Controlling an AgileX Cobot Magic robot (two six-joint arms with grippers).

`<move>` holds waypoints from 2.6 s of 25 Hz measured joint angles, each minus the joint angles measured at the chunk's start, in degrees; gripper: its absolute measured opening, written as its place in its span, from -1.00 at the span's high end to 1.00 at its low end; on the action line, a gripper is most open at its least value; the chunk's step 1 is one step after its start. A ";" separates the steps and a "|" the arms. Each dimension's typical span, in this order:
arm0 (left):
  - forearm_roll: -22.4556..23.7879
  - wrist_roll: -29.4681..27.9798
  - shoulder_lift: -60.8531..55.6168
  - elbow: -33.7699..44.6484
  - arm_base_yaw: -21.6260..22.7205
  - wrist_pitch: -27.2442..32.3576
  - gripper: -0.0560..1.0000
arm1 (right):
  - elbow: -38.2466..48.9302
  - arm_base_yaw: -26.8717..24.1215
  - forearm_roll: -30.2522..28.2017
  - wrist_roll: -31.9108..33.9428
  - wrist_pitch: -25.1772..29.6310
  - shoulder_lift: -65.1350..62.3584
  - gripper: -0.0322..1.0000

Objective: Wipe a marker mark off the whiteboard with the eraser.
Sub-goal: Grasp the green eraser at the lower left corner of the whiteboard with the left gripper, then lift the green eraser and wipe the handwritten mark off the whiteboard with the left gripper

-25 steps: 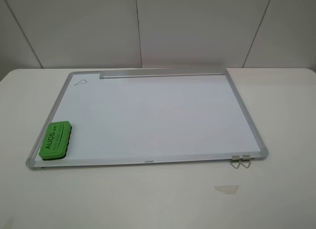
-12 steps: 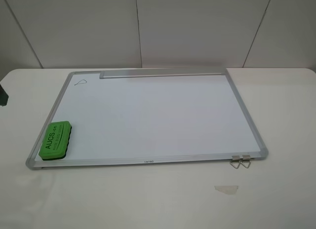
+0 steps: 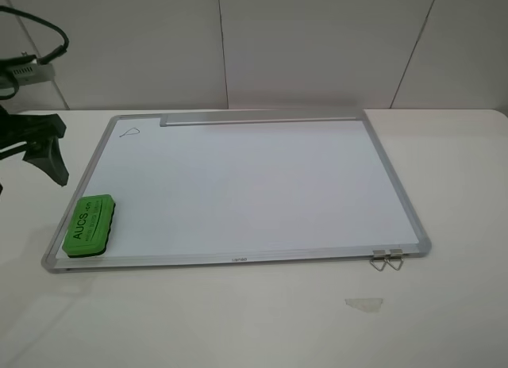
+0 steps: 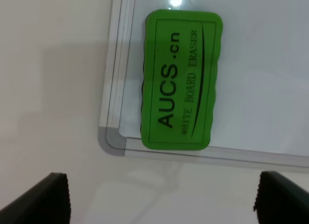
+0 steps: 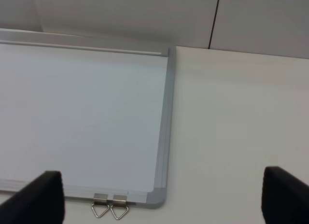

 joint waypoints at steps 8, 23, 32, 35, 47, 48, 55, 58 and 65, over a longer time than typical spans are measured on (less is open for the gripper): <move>-3.98 3.85 10.33 0.00 0.00 -6.29 -0.58 | 0.00 0.00 0.00 0.00 0.00 0.00 -0.64; -5.96 8.41 24.17 -0.18 -3.27 -17.09 -0.58 | 0.00 0.00 0.00 0.00 0.00 0.00 -0.64; -5.92 8.35 24.37 -0.41 -3.34 -17.45 -0.58 | 0.00 0.00 0.00 0.00 0.00 0.00 -0.64; -5.92 7.29 24.40 -0.46 -3.34 -17.45 -0.56 | 0.00 0.00 0.00 0.00 0.00 0.00 -0.64; -5.63 5.40 24.51 -0.46 -3.34 -17.26 -0.23 | 0.00 0.00 0.00 0.00 0.00 0.00 -0.64; -5.63 5.40 24.51 -0.46 -3.34 -17.26 -0.23 | 0.00 0.00 0.00 0.00 0.00 0.00 -0.64; -5.63 5.40 24.51 -0.52 -3.34 -16.78 -0.23 | 0.00 0.00 0.00 0.00 0.00 0.00 -0.64; -5.69 5.40 24.39 -0.52 -3.34 -16.56 -0.23 | 0.00 0.00 0.00 0.00 0.00 0.00 -0.64; -5.94 6.25 19.53 -0.34 -3.34 -12.75 -0.23 | 0.00 0.00 0.00 0.00 0.00 0.00 -0.64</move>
